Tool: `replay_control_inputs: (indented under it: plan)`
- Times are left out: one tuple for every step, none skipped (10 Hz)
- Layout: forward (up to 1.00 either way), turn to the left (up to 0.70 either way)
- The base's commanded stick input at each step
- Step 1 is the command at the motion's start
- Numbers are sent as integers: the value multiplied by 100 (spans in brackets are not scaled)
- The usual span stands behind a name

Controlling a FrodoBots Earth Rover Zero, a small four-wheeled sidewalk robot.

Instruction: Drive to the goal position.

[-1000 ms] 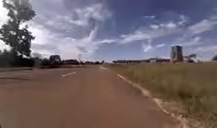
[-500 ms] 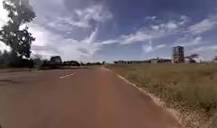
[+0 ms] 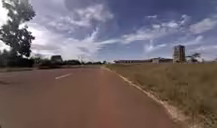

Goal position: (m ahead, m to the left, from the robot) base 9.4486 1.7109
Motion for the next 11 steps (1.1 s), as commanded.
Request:
replay_control_inputs:
  plan:
    - [100, 0]
    - [100, 0]
    - [100, 0]
    - [100, 0]
    - [100, 0]
    - [100, 0]
    - [100, 0]
    - [100, 0]
    - [100, 0]
    - [100, 0]
    - [100, 0]
